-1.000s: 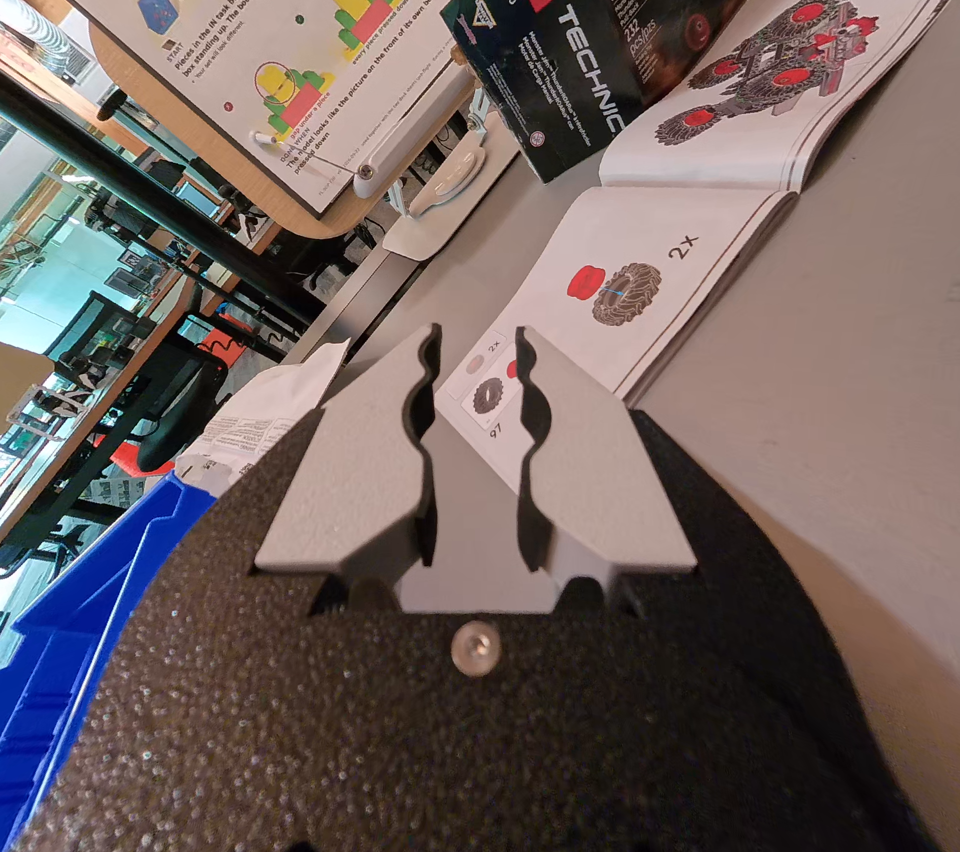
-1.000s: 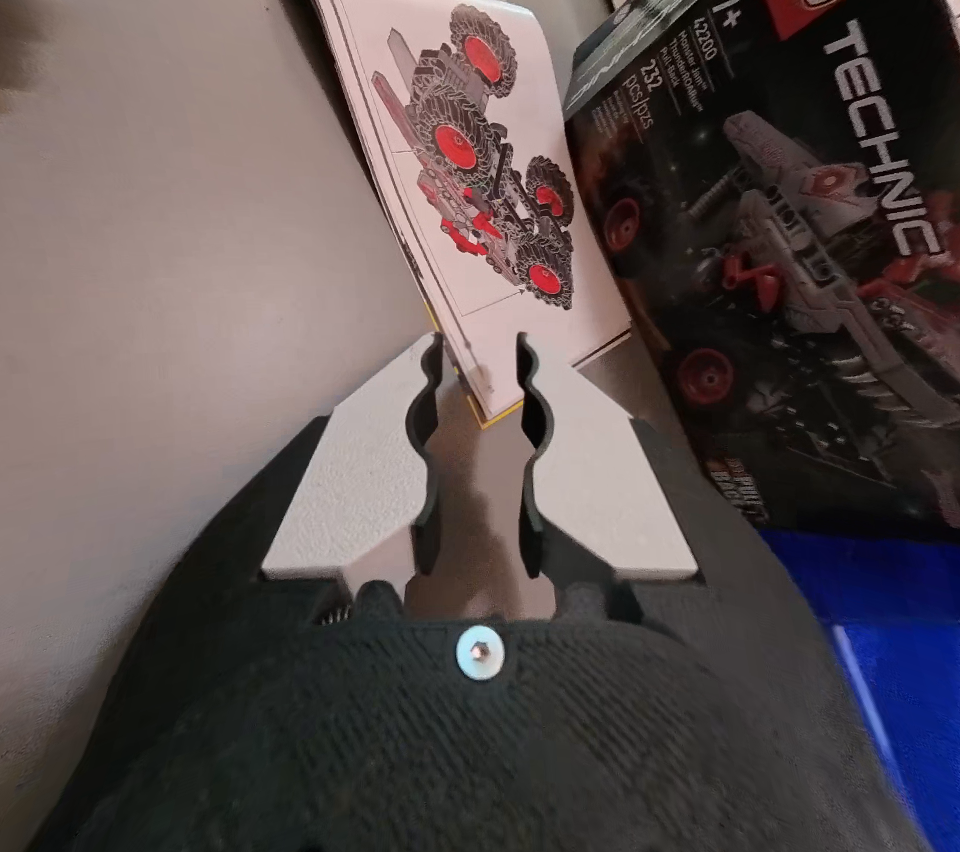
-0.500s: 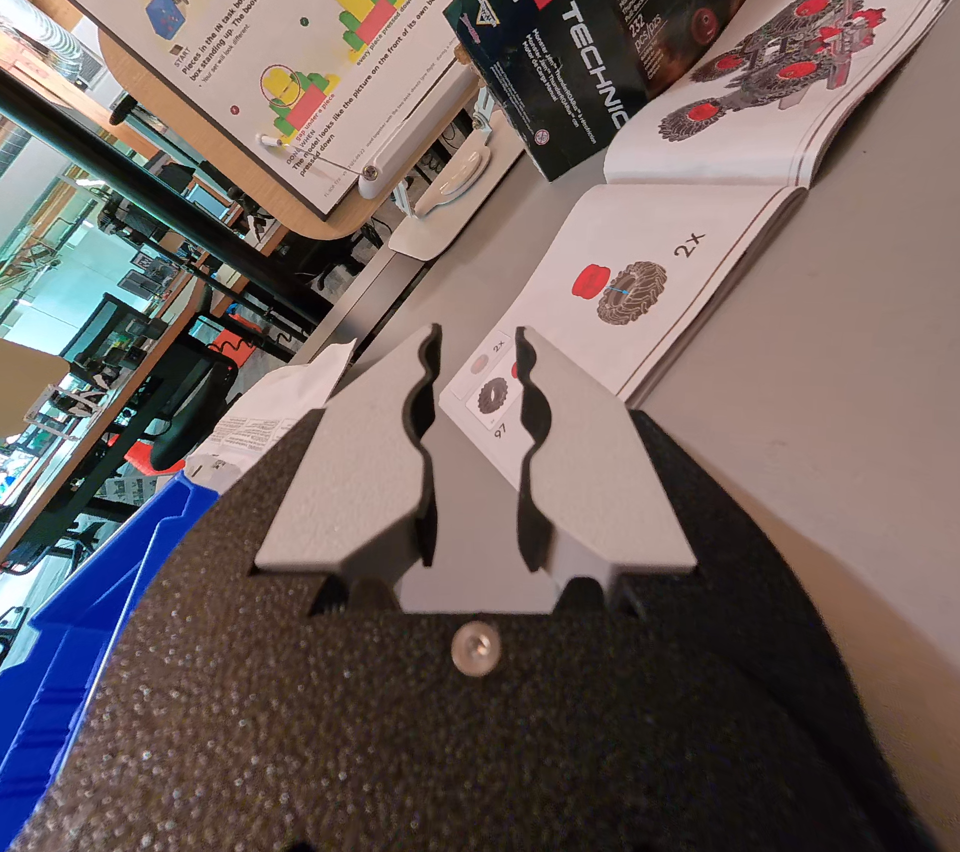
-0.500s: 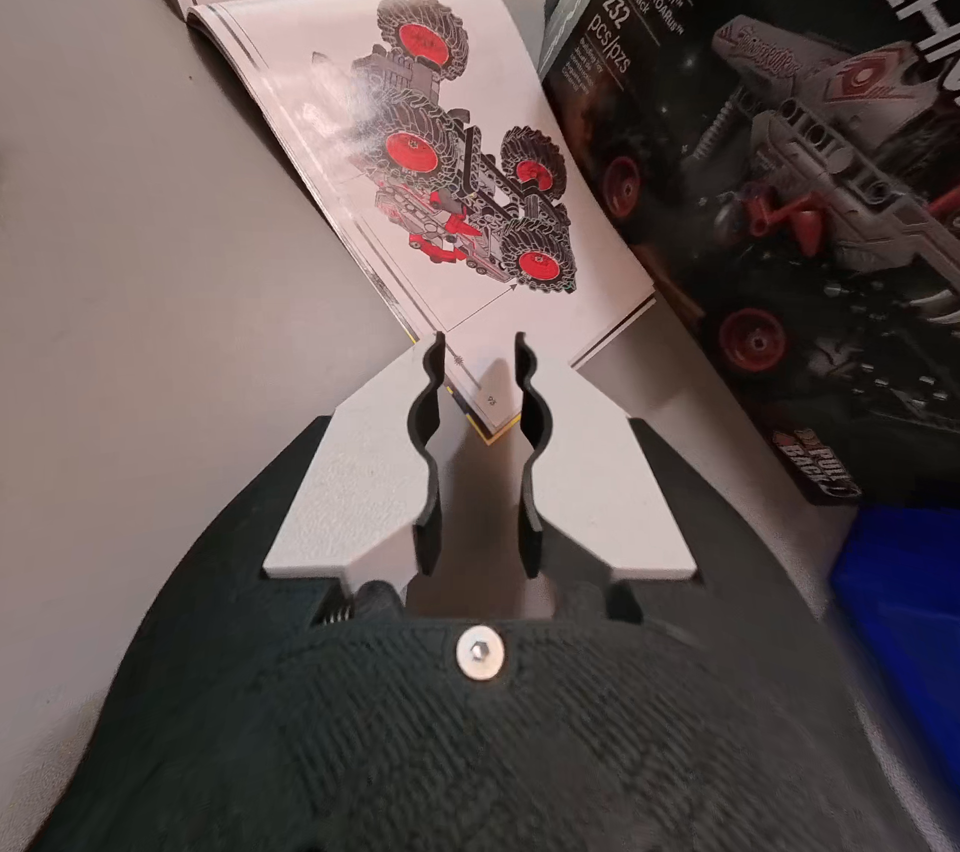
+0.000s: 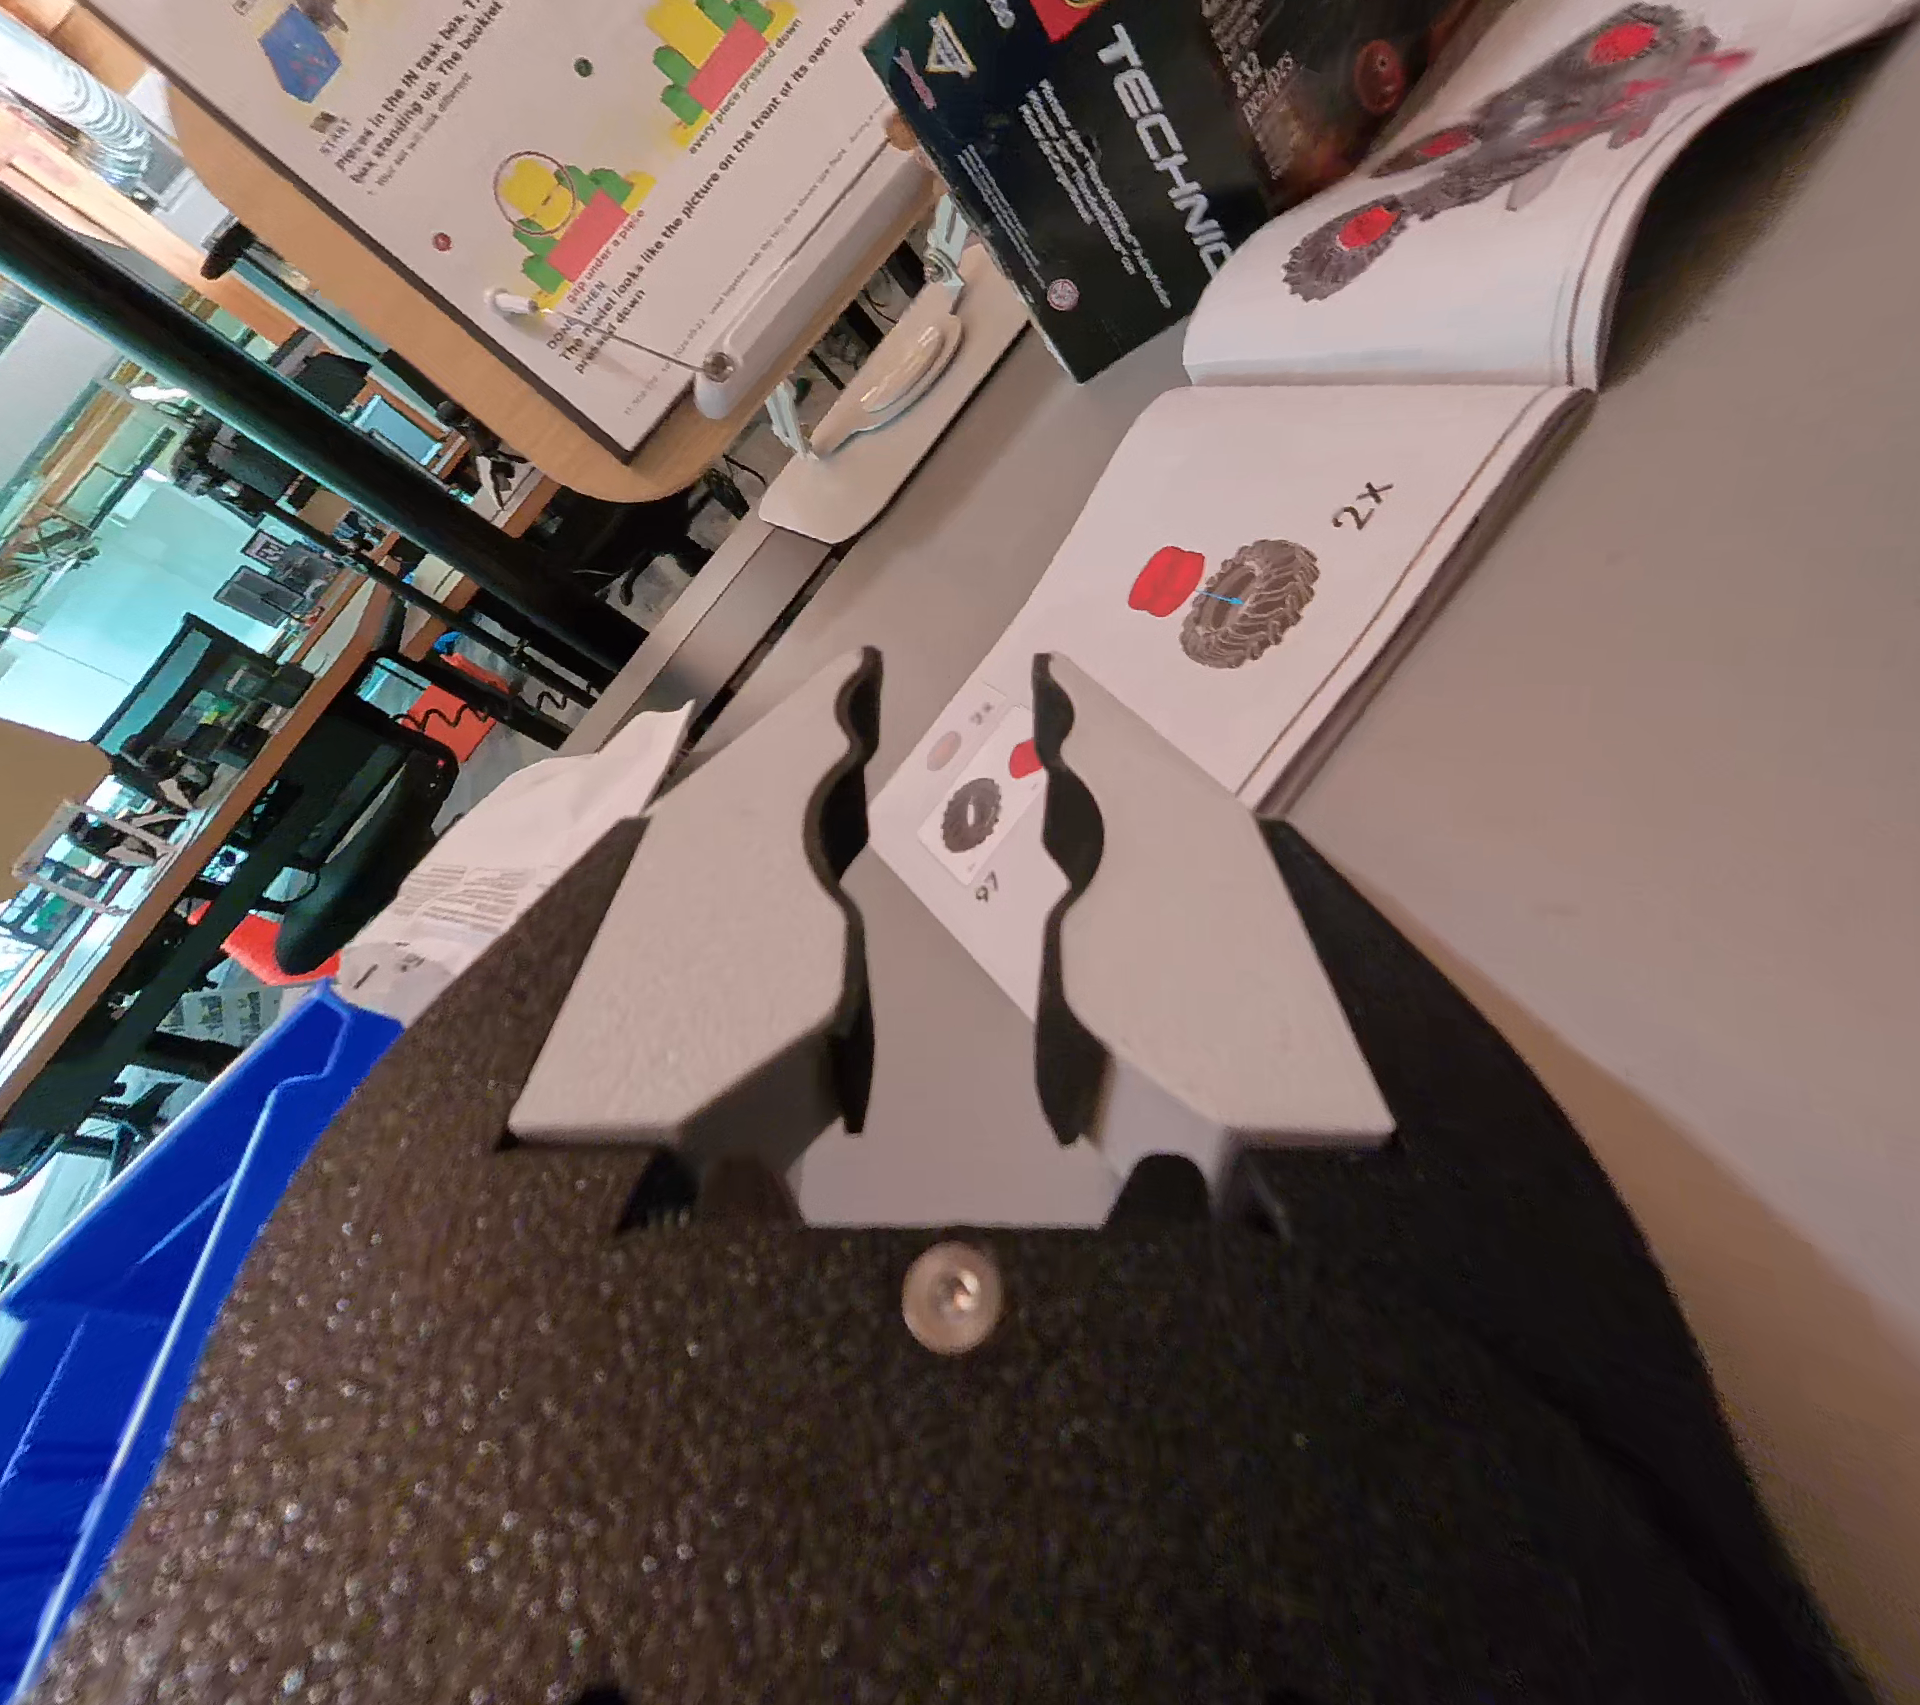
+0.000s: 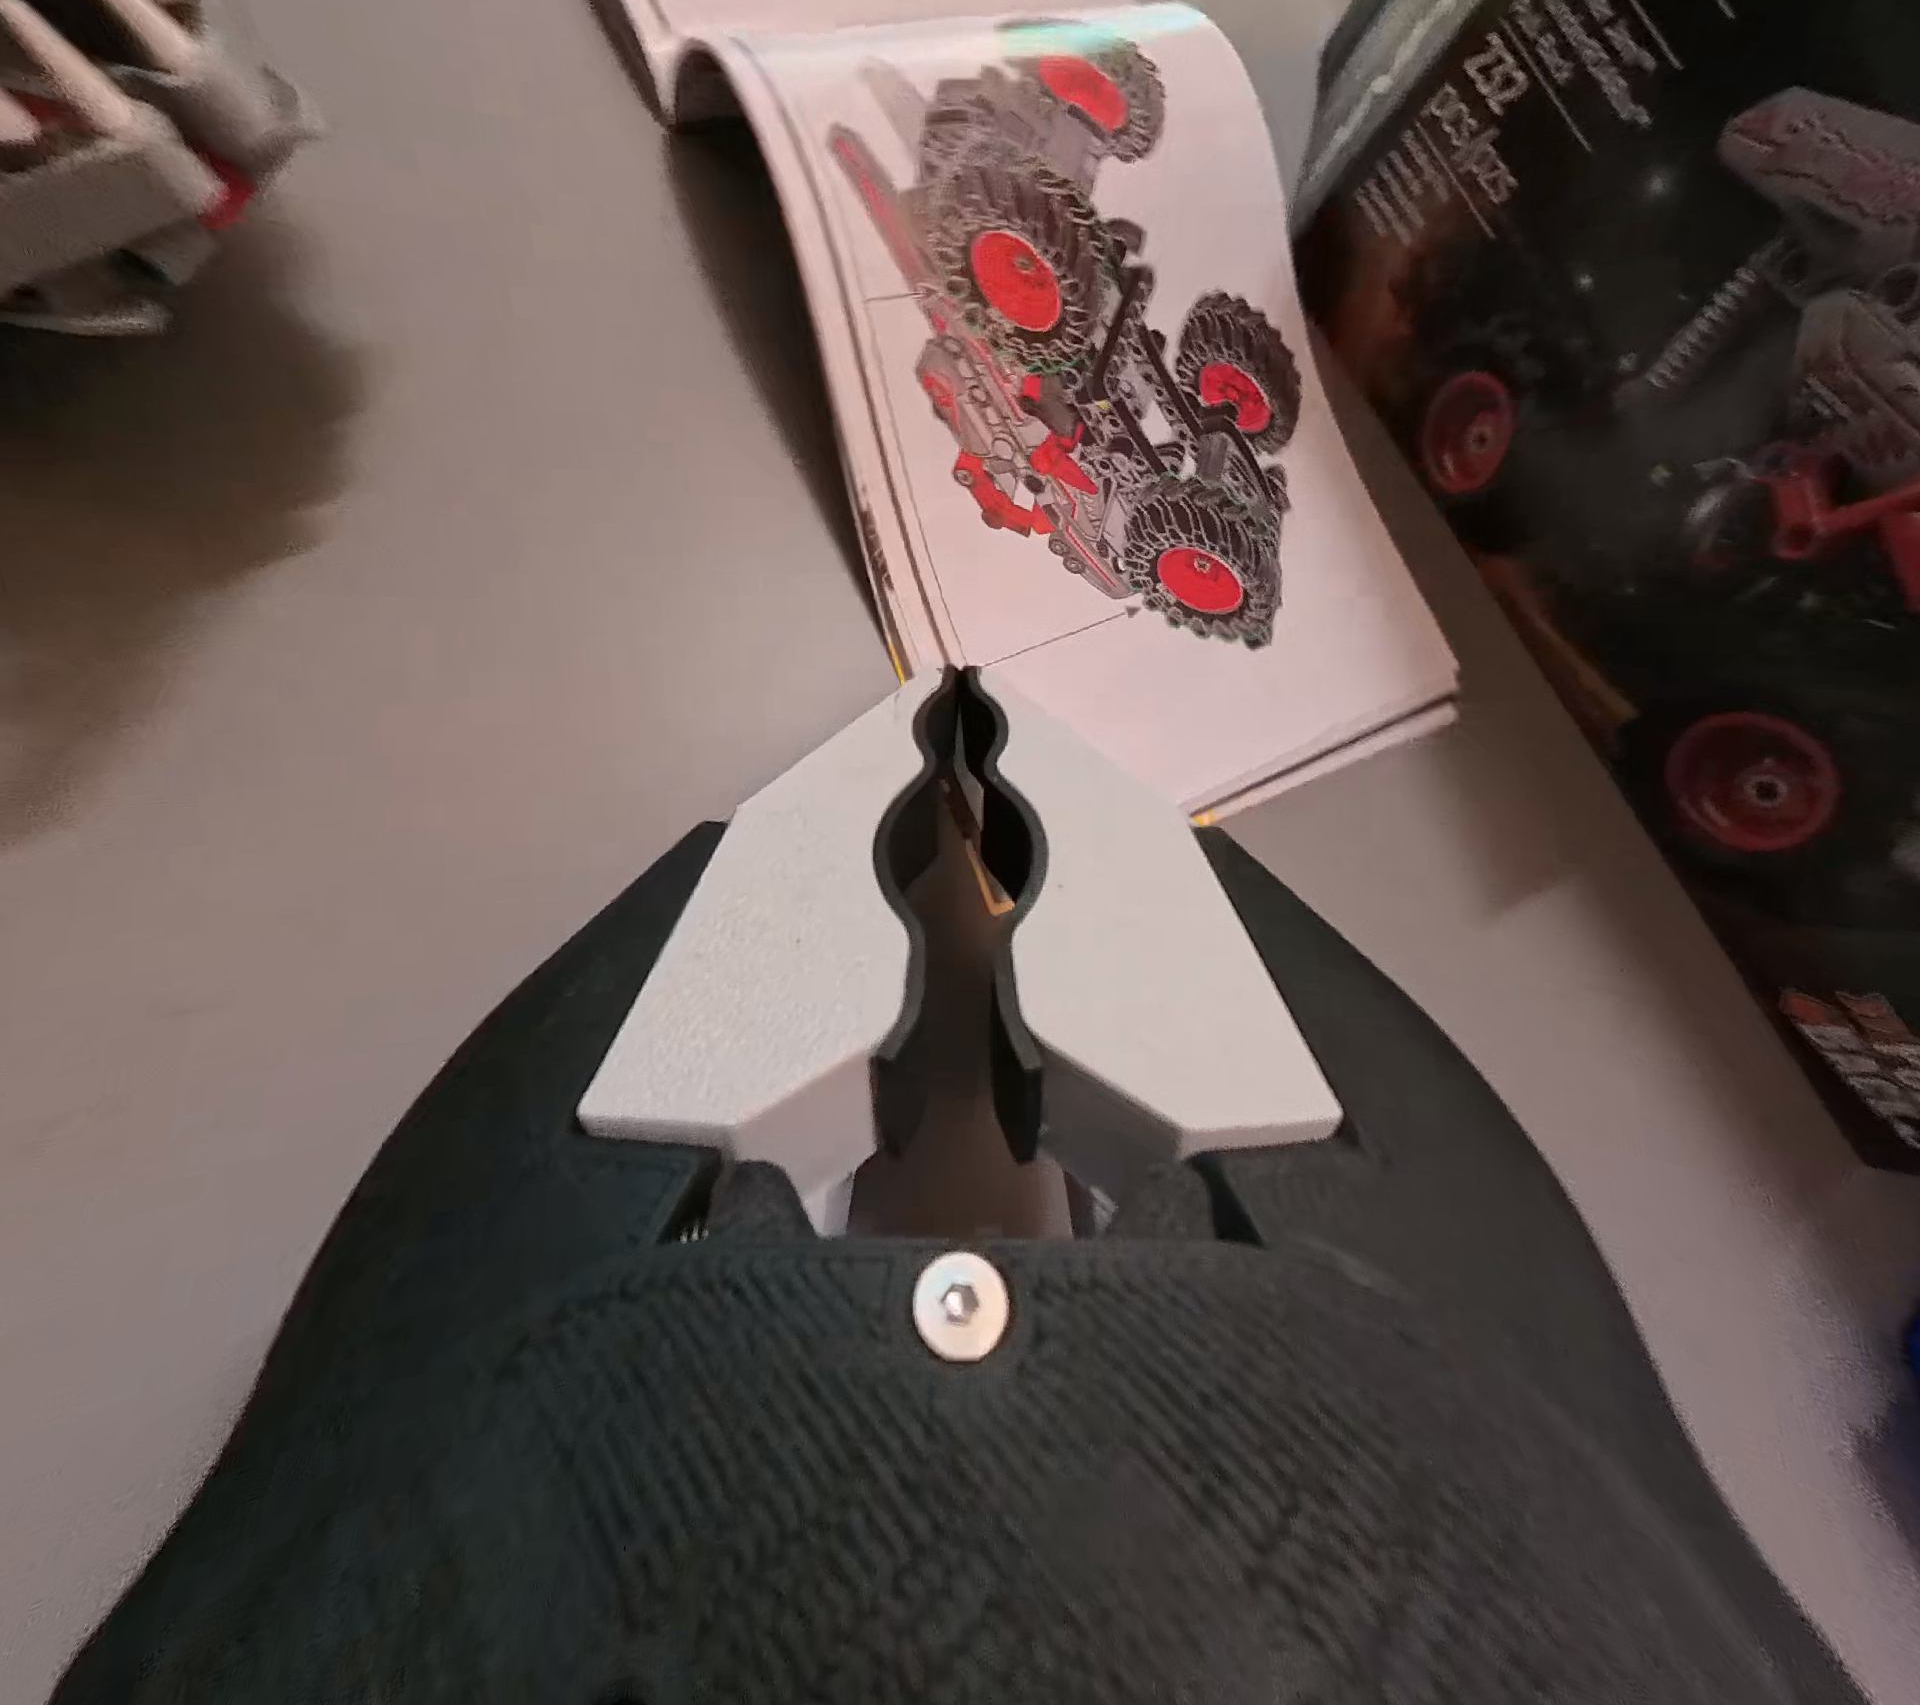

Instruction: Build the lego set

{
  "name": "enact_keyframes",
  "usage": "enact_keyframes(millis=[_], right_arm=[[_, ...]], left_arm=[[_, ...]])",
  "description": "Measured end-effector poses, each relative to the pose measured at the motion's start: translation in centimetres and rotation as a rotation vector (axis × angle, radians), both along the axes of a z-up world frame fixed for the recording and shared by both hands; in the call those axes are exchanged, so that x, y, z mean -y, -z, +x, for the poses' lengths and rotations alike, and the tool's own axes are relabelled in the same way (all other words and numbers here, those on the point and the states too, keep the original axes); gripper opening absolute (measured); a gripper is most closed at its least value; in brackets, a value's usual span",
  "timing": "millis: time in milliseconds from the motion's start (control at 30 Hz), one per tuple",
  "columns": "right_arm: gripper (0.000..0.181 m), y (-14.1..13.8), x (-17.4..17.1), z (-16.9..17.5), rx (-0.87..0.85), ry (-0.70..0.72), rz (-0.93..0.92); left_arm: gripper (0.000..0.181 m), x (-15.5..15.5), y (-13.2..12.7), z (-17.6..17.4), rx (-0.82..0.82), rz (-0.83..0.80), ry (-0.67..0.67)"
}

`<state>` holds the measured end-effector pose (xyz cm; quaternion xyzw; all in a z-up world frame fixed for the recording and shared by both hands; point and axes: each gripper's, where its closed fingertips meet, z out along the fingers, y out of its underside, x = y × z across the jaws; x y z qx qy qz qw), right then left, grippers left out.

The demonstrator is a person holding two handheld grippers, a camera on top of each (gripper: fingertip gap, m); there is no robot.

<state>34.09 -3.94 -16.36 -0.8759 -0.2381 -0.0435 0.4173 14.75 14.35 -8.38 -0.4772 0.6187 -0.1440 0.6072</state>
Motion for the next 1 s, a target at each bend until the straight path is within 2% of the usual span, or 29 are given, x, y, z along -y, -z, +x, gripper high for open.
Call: enact_keyframes(millis=[100, 133, 233, 400, 500, 667, 867, 1000], right_arm=[[0.003, -0.1, 0.1, -0.6, 0.007, -0.028, 0.008], [0.015, -0.4, 0.1, -0.3, 0.025, -0.024, 0.026], [0.02, -1.1, -0.1, 0.4, 0.015, 0.008, 0.076], [0.044, -1.9, -0.7, 2.3, 0.126, 0.059, 0.148], [0.052, -1.3, -0.8, 2.7, 0.118, 0.061, 0.12], [0.015, -0.3, -0.3, 1.3, 0.039, 0.01, 0.037], [0.002, 0.0, -0.6, 0.2, 0.052, -0.017, 0.019], [0.0, 0.0, -1.0, -0.8, 0.047, -0.038, 0.018]], left_arm=[[0.026, -0.4, -0.9, -0.3, 0.052, -0.028, -0.015], [0.026, -0.5, -1.0, -0.4, 0.059, -0.037, -0.021], [0.026, -0.9, -1.1, -0.7, 0.071, -0.049, -0.036], [0.026, -1.1, -0.9, -0.8, 0.077, -0.085, -0.04], [0.026, -0.9, -0.3, -0.7, 0.051, -0.101, -0.026], [0.027, 0.1, 0.6, -0.2, -0.019, -0.125, 0.02], [0.031, 3.2, 1.2, 2.1, -0.115, -0.296, 0.185], [0.033, 4.3, 0.0, 5.0, -0.194, -0.304, 0.284]])
